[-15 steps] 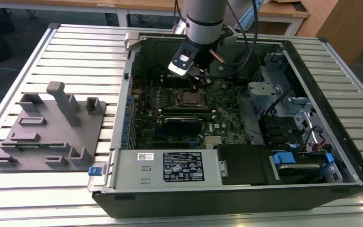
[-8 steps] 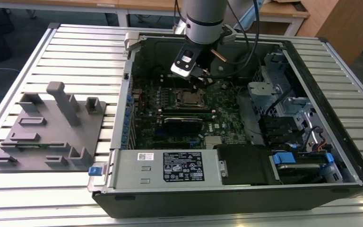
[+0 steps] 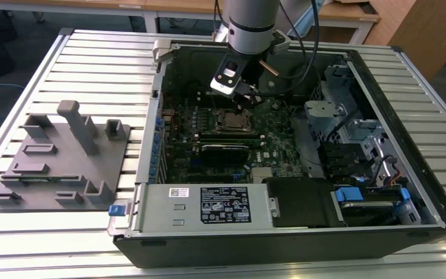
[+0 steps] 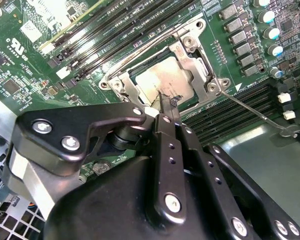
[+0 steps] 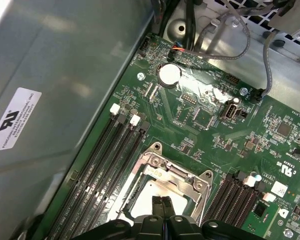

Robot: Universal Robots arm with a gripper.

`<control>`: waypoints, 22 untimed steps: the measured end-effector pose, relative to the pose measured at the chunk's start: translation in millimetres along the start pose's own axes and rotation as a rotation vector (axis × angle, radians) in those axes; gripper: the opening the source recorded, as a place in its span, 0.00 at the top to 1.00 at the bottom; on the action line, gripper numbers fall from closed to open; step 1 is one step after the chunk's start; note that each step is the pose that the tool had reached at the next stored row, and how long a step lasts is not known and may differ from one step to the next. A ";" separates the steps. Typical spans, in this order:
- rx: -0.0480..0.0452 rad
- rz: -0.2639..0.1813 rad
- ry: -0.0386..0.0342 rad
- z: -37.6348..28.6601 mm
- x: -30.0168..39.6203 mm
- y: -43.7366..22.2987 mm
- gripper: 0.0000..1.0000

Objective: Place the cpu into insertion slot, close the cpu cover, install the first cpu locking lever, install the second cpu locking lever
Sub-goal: 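Close the cpu cover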

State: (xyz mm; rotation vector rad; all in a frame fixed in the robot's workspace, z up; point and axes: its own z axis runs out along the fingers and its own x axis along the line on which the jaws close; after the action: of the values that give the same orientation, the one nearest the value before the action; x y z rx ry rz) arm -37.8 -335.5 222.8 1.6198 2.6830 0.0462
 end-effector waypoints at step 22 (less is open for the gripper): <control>0.0004 -0.042 0.0012 0.0 0.0 0.0 0.90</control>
State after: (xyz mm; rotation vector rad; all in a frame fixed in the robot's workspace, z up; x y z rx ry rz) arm -37.8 -335.5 222.8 1.5628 2.7173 0.0465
